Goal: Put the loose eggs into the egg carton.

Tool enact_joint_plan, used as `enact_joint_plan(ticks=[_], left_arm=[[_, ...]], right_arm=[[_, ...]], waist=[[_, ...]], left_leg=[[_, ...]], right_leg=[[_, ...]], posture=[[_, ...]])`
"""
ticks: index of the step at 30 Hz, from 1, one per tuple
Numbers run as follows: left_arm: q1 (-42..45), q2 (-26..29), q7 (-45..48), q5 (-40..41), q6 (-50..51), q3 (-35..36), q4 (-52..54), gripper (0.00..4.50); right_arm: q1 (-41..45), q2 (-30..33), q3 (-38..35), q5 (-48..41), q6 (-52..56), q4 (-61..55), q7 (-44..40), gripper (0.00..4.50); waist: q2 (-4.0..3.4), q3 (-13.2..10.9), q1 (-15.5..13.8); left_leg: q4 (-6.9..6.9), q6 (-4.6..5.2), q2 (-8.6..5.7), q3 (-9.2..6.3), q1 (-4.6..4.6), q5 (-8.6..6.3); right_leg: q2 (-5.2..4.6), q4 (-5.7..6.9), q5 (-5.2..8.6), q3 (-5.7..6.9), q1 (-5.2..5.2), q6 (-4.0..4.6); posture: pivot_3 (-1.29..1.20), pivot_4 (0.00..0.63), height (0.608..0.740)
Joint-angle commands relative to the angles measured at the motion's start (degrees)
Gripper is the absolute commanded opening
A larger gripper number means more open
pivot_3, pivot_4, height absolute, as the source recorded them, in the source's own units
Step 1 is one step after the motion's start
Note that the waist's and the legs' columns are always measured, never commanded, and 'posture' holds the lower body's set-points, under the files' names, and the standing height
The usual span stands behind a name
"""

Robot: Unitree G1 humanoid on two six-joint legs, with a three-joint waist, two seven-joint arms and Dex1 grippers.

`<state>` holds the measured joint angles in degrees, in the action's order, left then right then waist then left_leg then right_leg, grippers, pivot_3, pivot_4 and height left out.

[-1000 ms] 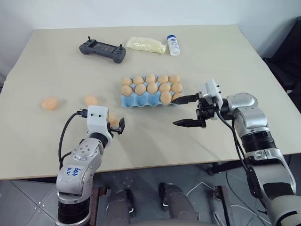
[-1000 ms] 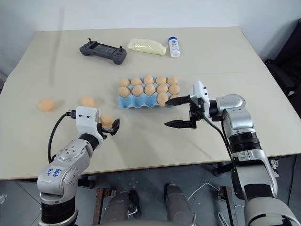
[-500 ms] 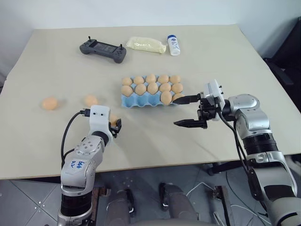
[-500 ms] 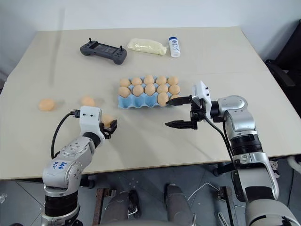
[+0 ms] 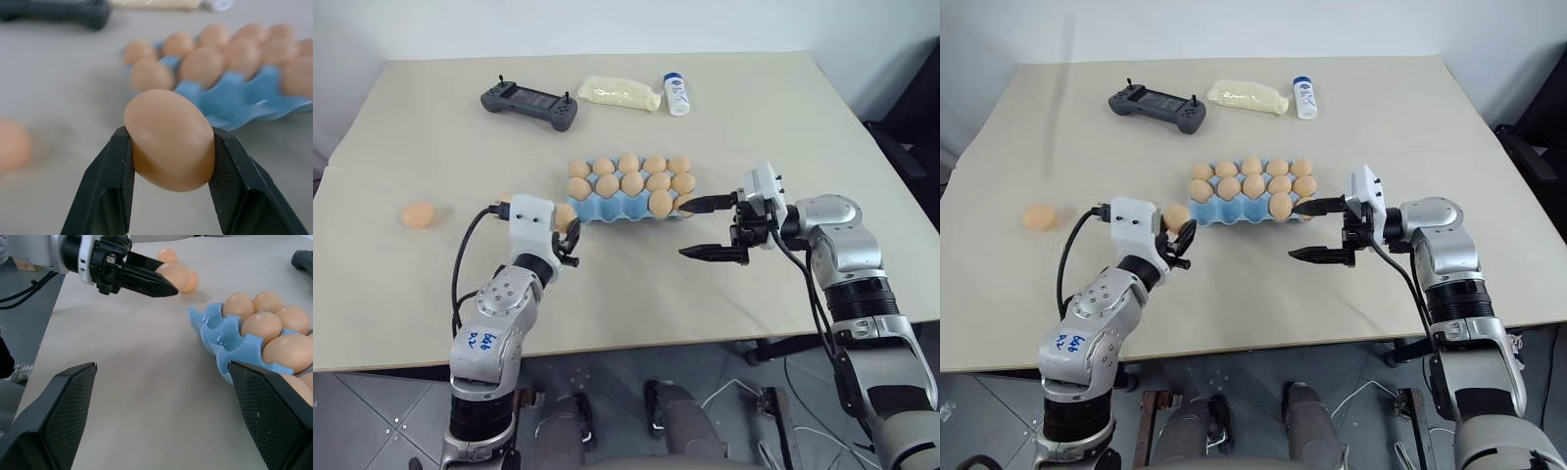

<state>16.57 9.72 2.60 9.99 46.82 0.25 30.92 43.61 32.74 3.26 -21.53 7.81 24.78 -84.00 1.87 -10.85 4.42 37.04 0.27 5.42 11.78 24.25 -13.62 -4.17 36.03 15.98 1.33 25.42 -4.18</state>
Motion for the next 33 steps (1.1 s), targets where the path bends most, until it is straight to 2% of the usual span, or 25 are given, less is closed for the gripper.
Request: enact_joint_plan(ticks=[1, 5, 16, 23, 31, 33], left_arm=[[2.7, 1.15, 4.33, 0.58, -4.45, -2.51, -0.66, 1.71], [5.56, -0.56, 4.87, -1.11, -10.52, -4.3, -6.36, 1.71], [18.11, -5.59, 8.33, -5.54, -28.6, -8.37, -35.14, 1.71], [20.49, -6.4, 9.77, -5.63, -32.31, -7.6, -41.28, 1.71], [21.55, -6.94, 12.21, -5.55, -35.04, -7.27, -45.2, 4.29], [21.47, -7.05, 12.13, -5.73, -35.25, -7.11, -45.24, 4.45]], right_arm=[[-0.63, 1.54, -2.8, -1.25, -0.38, -2.18, 0.52, 4.5], [-1.29, 2.11, -4.4, -1.74, -1.29, -1.6, 0.19, 4.5], [-4.84, 3.42, -6.66, -1.91, -0.71, -4.44, 3.06, 4.5], [-8.09, 4.39, -7.84, -2.55, 0.95, -8.55, 4.94, 4.5], [-8.48, 4.47, -7.57, -2.7, 2.08, -9.83, 5.88, 4.5], [-8.14, 4.42, -7.42, -2.56, 2.16, -9.58, 5.87, 4.5]], waist=[[0.0, 0.0, -0.02], [0.0, 0.0, -0.02], [0.0, 0.0, -0.54], [0.0, 0.0, -1.26], [0.0, 0.0, -1.37], [0.0, 0.0, -1.37]], left_leg=[[0.0, 0.0, -0.06, 0.0, 0.0, 0.0], [0.02, 0.02, -0.11, 0.0, -0.01, 0.01], [0.04, 0.19, -0.44, -0.07, 0.02, 0.07], [0.03, 0.32, -0.44, -0.11, 0.04, -0.01], [0.06, 0.41, -0.55, -0.11, 0.06, 0.0], [0.06, 0.42, -0.55, -0.11, 0.06, 0.0]], right_leg=[[0.01, 0.0, 0.0, 0.0, 0.0, 0.0], [-0.01, 0.0, -0.01, -0.02, -0.01, -0.03], [-0.25, -0.07, -0.11, -0.05, -0.02, -0.2], [-0.25, -0.07, -0.12, -0.02, -0.01, -0.22], [-0.29, -0.07, -0.14, -0.03, -0.02, -0.26], [-0.3, -0.07, -0.14, -0.03, -0.02, -0.27]], posture=[[0.0, 0.15, 0.74], [0.0, 0.15, 0.74], [0.0, 0.15, 0.74], [0.0, 0.15, 0.74], [0.0, 0.15, 0.74], [0.0, 0.15, 0.74]])
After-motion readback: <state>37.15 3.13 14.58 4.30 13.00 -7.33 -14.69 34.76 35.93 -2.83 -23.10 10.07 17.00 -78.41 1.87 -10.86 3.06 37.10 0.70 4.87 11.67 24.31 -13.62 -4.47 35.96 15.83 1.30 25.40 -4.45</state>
